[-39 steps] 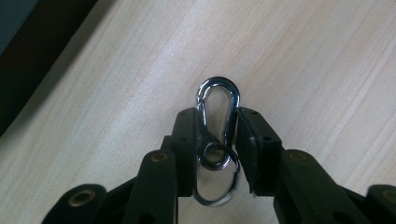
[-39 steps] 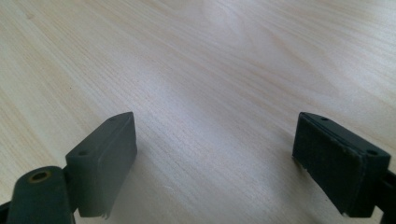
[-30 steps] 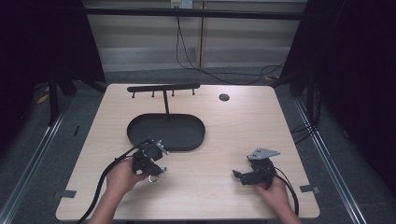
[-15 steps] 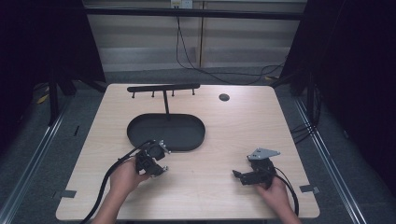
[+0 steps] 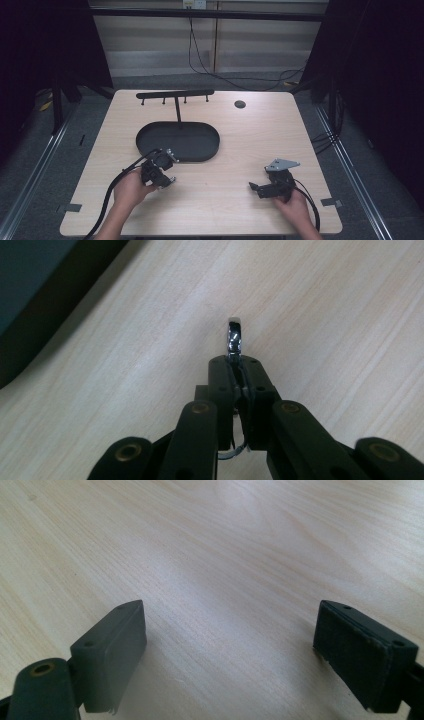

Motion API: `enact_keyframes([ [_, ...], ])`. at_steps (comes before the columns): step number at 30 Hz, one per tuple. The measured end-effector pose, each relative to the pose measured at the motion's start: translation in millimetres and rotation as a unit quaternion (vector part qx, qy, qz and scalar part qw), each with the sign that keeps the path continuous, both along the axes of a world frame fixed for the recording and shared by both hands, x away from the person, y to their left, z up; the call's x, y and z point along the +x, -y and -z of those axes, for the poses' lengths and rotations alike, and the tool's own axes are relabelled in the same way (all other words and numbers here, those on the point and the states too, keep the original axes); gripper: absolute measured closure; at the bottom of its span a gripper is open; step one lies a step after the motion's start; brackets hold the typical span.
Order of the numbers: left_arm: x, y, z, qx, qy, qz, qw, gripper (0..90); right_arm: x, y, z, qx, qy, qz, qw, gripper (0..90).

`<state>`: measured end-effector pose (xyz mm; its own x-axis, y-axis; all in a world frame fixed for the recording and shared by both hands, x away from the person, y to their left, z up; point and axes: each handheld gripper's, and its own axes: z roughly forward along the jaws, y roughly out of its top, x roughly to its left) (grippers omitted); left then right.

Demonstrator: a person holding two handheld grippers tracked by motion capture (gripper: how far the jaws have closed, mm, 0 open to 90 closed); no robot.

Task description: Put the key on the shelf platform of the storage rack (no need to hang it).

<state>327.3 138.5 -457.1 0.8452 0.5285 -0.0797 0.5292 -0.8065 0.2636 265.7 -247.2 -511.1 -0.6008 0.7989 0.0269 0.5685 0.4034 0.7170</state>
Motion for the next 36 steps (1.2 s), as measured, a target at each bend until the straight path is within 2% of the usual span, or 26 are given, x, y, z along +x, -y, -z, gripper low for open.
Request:
enact_keyframes([
  [3, 1.5, -4.4, -8.8, -0.002, 0.004, -0.006, 1.0000, 85.7, 0.2, 0.1, 0.1, 0.000, 0.001, -0.001, 1.0000, 12.9],
  [9, 4.4, -8.5, -17.4, -0.002, 0.009, -0.014, 0.9999, 85.6, 0.2, 0.1, 0.1, 0.000, 0.001, -0.001, 1.0000, 12.9],
  [18, 10.4, -11.2, -27.8, -0.004, 0.005, -0.020, 0.9998, 85.6, 0.1, 0.5, 0.1, -0.002, 0.003, -0.001, 1.0000, 12.9],
  [36, 22.3, -12.9, -50.6, -0.007, 0.016, -0.032, 0.9993, 85.6, 0.1, 0.4, 0.1, -0.002, 0.002, -0.001, 1.0000, 12.9],
])
